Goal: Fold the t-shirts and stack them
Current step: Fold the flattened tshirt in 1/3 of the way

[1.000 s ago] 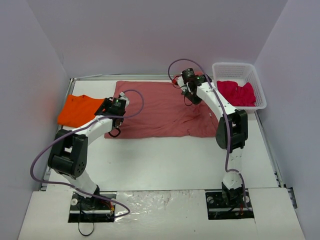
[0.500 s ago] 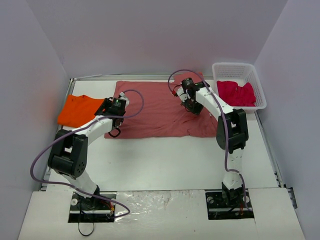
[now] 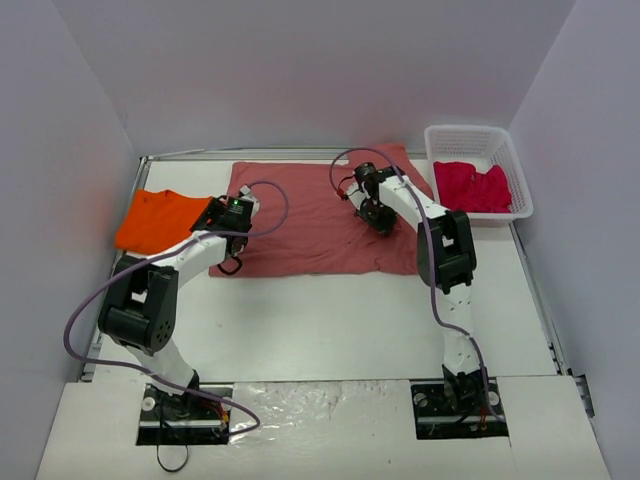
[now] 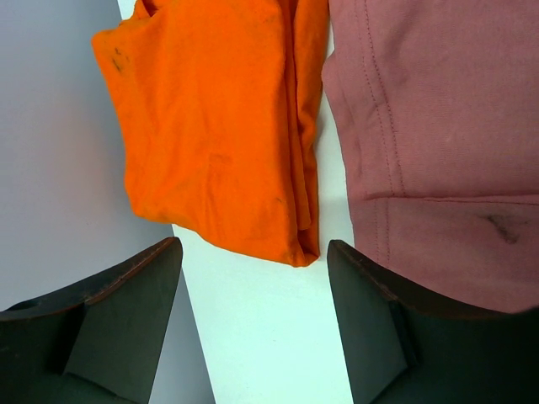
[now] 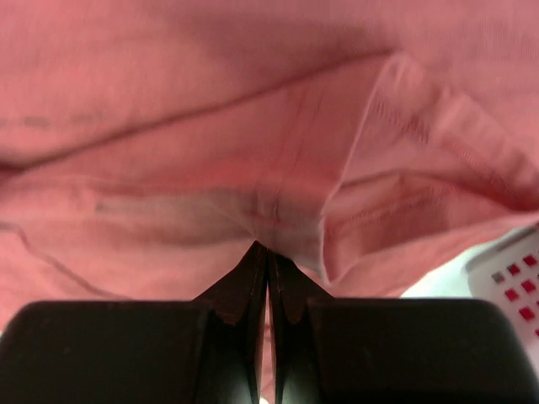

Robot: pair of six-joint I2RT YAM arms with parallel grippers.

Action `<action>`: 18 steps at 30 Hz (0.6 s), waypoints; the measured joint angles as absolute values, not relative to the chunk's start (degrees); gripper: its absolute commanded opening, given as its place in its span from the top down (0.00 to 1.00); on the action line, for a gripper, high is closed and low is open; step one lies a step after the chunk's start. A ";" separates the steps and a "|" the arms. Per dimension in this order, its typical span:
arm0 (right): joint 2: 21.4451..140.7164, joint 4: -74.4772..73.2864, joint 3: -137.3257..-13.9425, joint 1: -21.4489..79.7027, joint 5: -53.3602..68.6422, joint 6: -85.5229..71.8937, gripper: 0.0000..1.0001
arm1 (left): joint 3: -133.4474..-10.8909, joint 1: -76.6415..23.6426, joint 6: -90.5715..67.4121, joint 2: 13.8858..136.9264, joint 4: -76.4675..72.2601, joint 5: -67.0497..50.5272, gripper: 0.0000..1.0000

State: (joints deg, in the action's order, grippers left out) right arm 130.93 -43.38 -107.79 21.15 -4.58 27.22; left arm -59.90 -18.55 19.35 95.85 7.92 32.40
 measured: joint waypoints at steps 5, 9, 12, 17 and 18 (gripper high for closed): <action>134.61 -43.97 -113.99 21.47 -4.71 27.27 1.00 | -59.90 -18.55 19.33 95.92 7.92 32.38 0.32; 135.79 -43.94 -117.78 21.80 -4.89 27.44 1.00 | -59.90 -18.55 19.29 95.92 7.92 32.38 0.32; 135.83 -43.99 -119.31 21.91 -4.91 27.49 1.00 | -59.90 -18.55 19.29 95.94 7.92 32.38 0.32; 136.03 -43.97 -119.96 22.22 -4.91 27.70 1.00 | -59.90 -18.55 19.27 96.25 7.92 32.40 0.32; 136.22 -43.99 -120.03 22.22 -4.91 27.75 1.00 | -59.90 -18.55 19.27 96.40 7.92 32.38 0.32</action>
State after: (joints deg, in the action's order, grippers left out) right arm 136.22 -43.99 -120.03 22.22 -4.91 27.75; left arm -59.90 -18.55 19.27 96.40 7.92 32.38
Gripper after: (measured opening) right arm 0.001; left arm 0.686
